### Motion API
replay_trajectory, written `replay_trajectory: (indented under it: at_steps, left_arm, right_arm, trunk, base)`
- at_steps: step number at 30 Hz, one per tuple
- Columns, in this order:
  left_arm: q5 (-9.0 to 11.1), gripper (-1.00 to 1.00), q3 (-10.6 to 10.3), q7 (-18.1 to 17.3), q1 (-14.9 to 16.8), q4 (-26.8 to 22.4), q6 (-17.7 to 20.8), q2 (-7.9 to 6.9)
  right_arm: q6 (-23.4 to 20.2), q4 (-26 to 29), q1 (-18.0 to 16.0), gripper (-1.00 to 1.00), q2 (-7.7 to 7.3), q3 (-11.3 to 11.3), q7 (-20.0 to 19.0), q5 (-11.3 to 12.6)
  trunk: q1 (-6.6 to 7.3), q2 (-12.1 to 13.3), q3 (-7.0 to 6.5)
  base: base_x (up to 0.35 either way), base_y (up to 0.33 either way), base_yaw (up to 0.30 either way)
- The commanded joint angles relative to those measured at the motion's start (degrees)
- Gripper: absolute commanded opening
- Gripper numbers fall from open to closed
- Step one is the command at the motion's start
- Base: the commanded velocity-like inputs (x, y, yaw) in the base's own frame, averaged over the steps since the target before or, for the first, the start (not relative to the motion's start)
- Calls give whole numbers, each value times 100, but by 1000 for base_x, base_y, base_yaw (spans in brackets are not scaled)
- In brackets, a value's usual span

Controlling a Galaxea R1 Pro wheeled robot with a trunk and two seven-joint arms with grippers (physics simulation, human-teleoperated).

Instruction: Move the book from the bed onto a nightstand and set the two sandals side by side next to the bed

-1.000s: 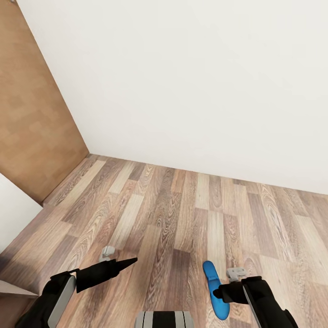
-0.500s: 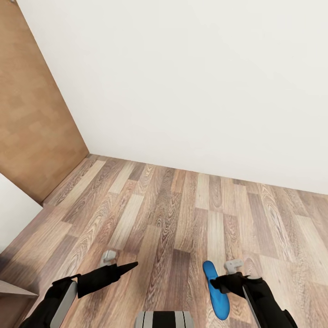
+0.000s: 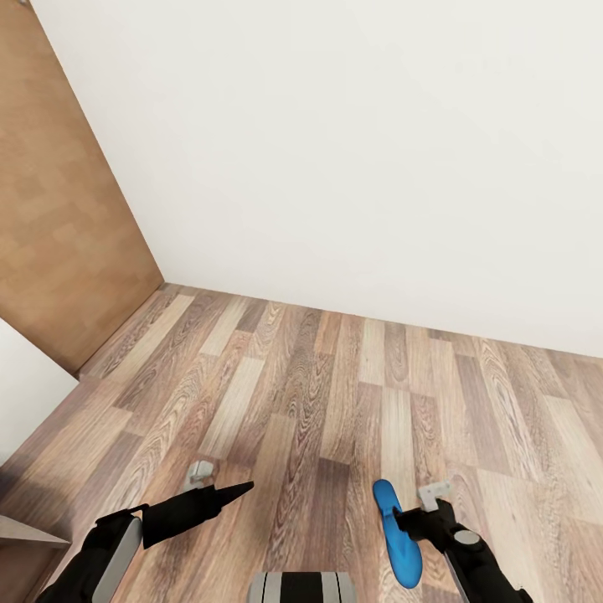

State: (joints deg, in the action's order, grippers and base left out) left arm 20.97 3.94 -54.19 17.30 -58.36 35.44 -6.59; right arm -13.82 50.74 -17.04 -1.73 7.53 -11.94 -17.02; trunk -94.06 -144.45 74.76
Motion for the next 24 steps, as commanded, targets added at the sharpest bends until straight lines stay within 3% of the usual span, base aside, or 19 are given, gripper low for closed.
replay_trajectory:
  at_steps: [1,9,14,17,20,24]
  left_arm:
    - [30,100,1,-4,2,0,42,-1]
    - [30,100,1,-4,2,0,42,-1]
    - [30,100,-2,-4,2,0,42,-1]
    - [30,100,-6,-4,2,0,42,1]
    - [24,100,-7,-4,2,0,36,29]
    - [22,100,-7,-4,2,0,34,61]
  right_arm:
    - [77,-29,-1,100,2,18,-4,-57]
    - [417,-165,-1,100,1,20,138,-34]
    - [431,-161,-1,100,-13,20,94,197]
    - [426,-163,-1,100,-18,20,83,601]
    - [433,-178,-1,100,-8,12,90,1243]
    - [456,-191,-1,100,14,2,100,1491]
  trunk:
    - [1,-2,4]
    - [1,-2,4]
    - [1,-2,4]
    - [1,-2,4]
    - [1,-2,4]
    - [1,-2,4]
  base:
    - [0,0,0]
    - [0,0,0]
    - [0,0,0]
    - [0,0,0]
    - [0,0,0]
    - [0,0,0]
